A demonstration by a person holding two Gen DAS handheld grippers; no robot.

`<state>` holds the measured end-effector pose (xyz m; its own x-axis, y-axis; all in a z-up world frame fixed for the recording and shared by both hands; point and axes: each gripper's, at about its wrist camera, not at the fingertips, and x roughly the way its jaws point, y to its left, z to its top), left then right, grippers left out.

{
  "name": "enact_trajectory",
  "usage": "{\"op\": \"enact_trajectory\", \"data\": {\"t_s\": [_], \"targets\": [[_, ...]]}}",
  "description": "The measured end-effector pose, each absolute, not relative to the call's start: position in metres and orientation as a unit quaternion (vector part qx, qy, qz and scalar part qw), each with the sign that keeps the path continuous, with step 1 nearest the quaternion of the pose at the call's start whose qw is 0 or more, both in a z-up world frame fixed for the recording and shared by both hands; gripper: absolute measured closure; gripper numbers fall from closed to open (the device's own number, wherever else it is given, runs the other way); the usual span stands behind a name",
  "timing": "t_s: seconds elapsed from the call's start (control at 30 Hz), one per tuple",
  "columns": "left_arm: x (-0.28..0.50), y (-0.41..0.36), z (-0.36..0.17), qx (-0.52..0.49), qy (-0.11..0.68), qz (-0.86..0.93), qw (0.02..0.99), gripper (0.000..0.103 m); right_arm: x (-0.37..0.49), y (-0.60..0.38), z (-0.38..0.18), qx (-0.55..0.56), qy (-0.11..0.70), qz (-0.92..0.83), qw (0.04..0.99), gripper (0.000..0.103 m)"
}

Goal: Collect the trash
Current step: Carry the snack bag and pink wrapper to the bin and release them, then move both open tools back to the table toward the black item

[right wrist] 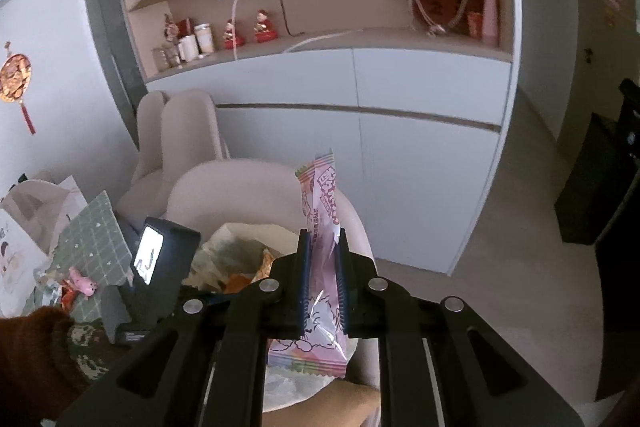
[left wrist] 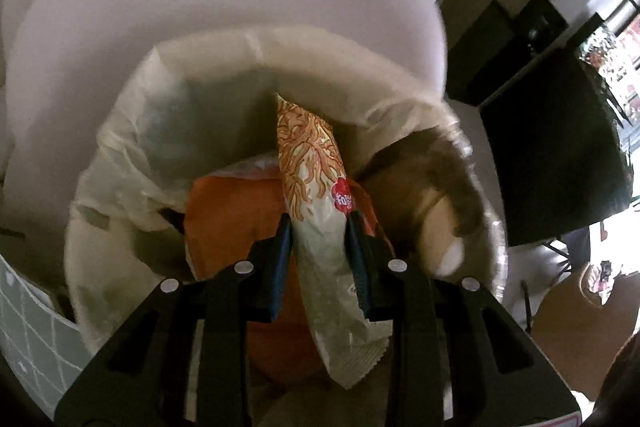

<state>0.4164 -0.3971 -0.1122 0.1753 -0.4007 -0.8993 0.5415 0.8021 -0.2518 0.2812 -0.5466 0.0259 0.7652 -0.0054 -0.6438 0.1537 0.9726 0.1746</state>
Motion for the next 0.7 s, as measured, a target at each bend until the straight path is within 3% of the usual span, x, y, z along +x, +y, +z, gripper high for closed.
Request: {"op": "enact_trajectory", "data": {"t_s": [0.07,0.27,0.7], "targets": [[0.418,-0.395,-0.112,0.053,0.561,-0.315,0.764,0.076,0.282,-0.548,0.02,0.109,0.348,-0.045,0.93,0.09],[0.41,-0.369,-0.082,-0.002,0.533,-0.348,0.771,0.053,0.293,-0.544,0.004,0.117,0.365,-0.037,0.923,0.09],[0.378,-0.217,0.004,-0.059,0.421,-0.196,0.884,0.045,0.339,-0.476,-0.024,0.083,0.393,0.052,0.914,0.09]]}}
